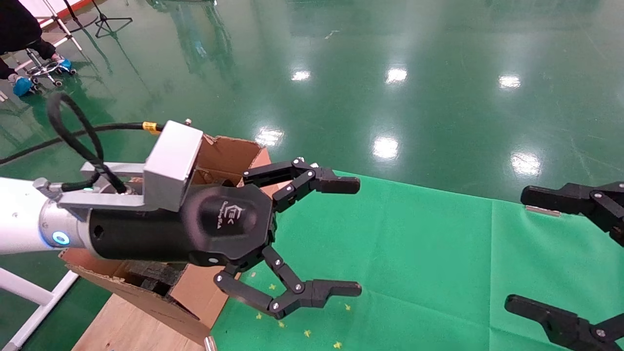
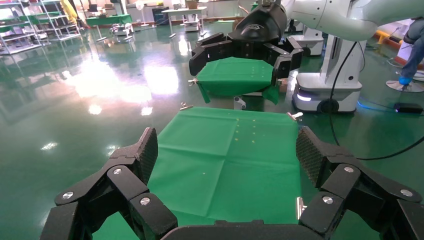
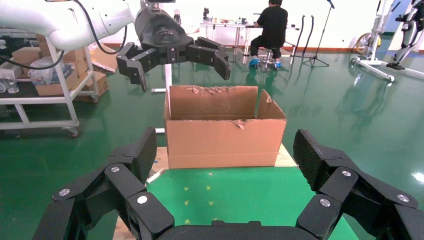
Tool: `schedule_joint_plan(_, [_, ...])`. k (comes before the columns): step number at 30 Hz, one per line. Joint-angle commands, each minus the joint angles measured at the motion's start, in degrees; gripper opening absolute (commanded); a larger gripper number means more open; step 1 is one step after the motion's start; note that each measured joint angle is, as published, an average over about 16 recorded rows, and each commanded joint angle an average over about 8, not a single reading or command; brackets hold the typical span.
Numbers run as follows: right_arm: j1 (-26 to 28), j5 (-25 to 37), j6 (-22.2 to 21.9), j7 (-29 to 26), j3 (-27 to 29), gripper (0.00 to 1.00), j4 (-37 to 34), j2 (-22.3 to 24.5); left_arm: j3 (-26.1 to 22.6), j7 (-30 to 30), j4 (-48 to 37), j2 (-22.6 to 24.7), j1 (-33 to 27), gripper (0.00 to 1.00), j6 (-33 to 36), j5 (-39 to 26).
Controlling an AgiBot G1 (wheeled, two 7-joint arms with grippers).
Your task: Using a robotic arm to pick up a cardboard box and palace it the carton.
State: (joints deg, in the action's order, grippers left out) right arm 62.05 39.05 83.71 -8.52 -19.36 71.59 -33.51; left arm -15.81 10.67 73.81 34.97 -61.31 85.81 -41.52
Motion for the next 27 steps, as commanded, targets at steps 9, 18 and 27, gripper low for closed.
schedule_joint_plan(9, [0.00, 0.00, 0.00, 0.00, 0.00, 1.00, 0.00, 0.00, -0.15, 0.06, -0.20, 0.03, -0.17, 1.00, -0.10, -0.25])
schedule_joint_plan(18, [0.00, 0.00, 0.00, 0.00, 0.00, 1.00, 0.00, 0.00, -0.20, 0.10, -0.25, 0.04, -0.23, 1.00, -0.14, -0.33])
schedule_joint_plan(27, [0.00, 0.00, 0.00, 0.00, 0.00, 1.00, 0.00, 0.00, -0.24, 0.13, -0.28, 0.04, -0.26, 1.00, -0.17, -0.37])
